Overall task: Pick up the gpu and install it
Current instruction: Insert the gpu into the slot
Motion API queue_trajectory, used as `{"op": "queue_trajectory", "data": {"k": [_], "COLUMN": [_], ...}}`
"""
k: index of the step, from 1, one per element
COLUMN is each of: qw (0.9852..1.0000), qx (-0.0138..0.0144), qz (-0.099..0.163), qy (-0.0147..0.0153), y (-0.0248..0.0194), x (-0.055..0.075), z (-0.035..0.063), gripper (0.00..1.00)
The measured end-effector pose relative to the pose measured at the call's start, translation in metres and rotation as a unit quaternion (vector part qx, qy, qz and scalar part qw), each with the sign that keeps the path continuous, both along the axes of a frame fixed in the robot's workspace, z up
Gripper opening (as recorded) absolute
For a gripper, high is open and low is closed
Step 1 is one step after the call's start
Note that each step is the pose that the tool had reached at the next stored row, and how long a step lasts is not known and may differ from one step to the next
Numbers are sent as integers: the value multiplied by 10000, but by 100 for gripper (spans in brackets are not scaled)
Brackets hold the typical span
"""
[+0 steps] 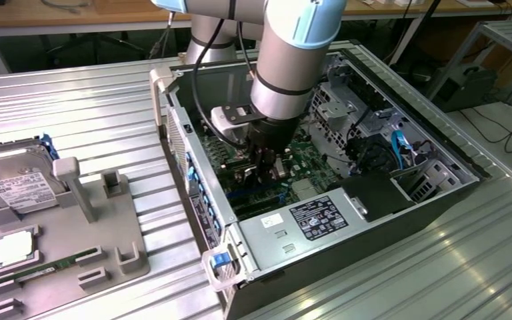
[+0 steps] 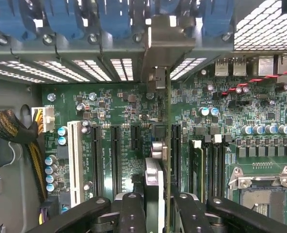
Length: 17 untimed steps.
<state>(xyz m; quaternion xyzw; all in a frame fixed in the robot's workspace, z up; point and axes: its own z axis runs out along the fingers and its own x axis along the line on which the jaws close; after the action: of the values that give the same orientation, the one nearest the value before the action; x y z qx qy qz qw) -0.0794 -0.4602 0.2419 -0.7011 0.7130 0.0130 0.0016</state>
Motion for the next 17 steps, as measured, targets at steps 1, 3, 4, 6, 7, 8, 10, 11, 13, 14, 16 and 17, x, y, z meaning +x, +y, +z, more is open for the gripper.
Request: {"op": "queue_trajectory", "data": {"k": [1, 3, 4, 6, 7, 8, 10, 11, 13, 14, 16, 17], "qw": [10000, 10000, 10000, 10000, 10000, 10000, 10000, 10000, 10000, 10000, 10000, 10000], "qx": [0, 0, 0, 2, 1, 1, 1, 1, 1, 1, 2, 1], "qz": [0, 0, 1, 0, 0, 1, 0, 0, 0, 1, 0, 1], "qy": [0, 4, 7, 9, 10, 11, 13, 13, 13, 13, 13, 13], "y": [0, 1, 0, 1, 0, 0, 0, 0, 0, 0, 1, 0], "x": [1, 2, 6, 41, 62, 73, 81, 81, 82, 80, 52, 42], "z": [-1, -1, -2, -7, -7, -8, -8, -9, -9, -9, -10, -10], "gripper": [28, 28, 28, 28, 28, 28, 28, 28, 28, 28, 28, 28]}}
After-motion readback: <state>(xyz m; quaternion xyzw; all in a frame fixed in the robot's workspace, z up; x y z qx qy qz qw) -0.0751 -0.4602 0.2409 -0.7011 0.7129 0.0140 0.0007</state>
